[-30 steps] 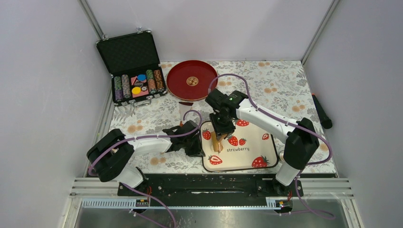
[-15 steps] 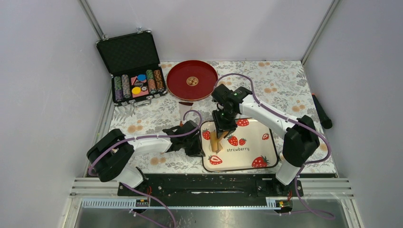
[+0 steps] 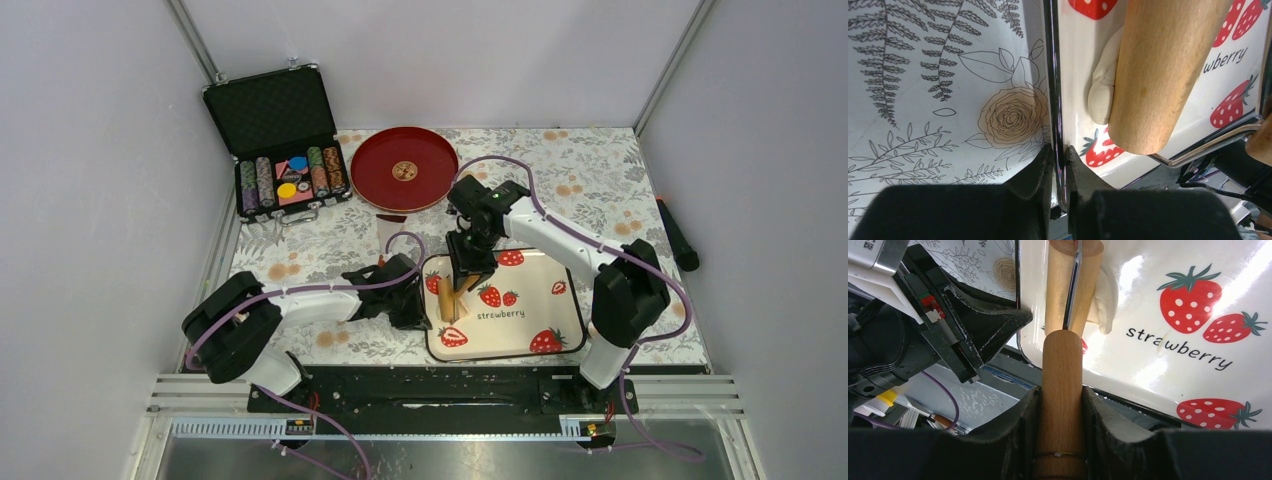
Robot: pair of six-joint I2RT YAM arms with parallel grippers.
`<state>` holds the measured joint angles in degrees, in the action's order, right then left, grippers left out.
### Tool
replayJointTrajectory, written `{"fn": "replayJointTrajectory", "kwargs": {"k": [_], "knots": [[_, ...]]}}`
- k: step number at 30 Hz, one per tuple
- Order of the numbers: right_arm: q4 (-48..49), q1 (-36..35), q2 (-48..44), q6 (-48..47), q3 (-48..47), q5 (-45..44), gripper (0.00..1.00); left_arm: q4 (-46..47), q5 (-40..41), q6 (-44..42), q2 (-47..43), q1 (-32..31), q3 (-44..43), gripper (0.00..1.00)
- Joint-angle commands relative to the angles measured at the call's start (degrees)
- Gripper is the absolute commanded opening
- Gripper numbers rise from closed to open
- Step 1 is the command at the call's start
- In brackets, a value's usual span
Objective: Roll out the dumpling wrappers from the dough
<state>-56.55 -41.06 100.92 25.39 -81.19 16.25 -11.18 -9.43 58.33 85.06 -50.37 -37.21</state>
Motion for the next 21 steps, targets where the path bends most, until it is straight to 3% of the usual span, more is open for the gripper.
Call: {"fn": "replayJointTrajectory", "kwargs": {"k": [1,21], "knots": [[4.3,-3.5,13.7,1.2,8.3,4.3,0.00,-3.4,3.2,-1.6,0.8,-0.6,2.4,0.00],[7.1,-3.5,12.2,1.9,3.9,8.5,0.00,-3.2,3.2,-1.6,0.9,-0.5,2.7,0.00]]}}
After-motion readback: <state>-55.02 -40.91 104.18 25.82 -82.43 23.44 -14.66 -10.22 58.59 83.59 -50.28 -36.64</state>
